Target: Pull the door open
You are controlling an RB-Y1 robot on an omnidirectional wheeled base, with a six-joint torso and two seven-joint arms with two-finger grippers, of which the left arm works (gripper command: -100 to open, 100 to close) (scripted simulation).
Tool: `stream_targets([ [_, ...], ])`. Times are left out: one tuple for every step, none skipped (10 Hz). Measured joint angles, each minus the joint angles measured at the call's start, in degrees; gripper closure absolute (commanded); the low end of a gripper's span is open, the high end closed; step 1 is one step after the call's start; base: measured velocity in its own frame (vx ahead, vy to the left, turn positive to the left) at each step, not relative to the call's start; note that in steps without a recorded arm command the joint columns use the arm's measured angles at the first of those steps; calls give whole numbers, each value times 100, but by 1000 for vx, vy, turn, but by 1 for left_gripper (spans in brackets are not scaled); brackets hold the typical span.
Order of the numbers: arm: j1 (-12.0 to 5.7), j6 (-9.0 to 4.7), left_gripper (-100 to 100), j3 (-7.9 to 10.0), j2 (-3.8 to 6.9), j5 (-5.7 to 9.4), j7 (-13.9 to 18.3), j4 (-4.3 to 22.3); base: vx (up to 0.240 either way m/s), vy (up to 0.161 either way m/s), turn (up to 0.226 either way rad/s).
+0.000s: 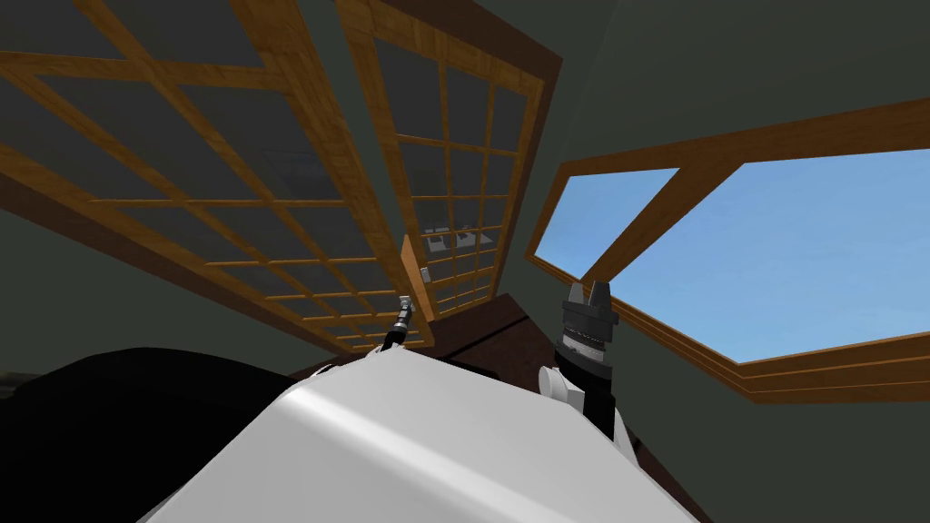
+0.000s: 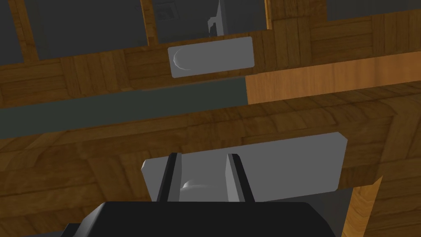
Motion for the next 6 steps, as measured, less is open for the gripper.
stream_targets([
  [-6,-25,100,-2,-13,-1,-3,-19,-29,12,-89],
  [-28,-18,100,2,-7,40,96,-28,-69,32,-177],
  [54,71,100,-7,32,100,281,-208,-54,26,-53],
  [4,67,100,-5,14,130,399,-173,-49,22,-93],
  [98,105,100,-2,-9,178,525,-339,-39,15,-50],
  [72,67,100,-9,-16,198,629,-276,-37,-4,-92],
])
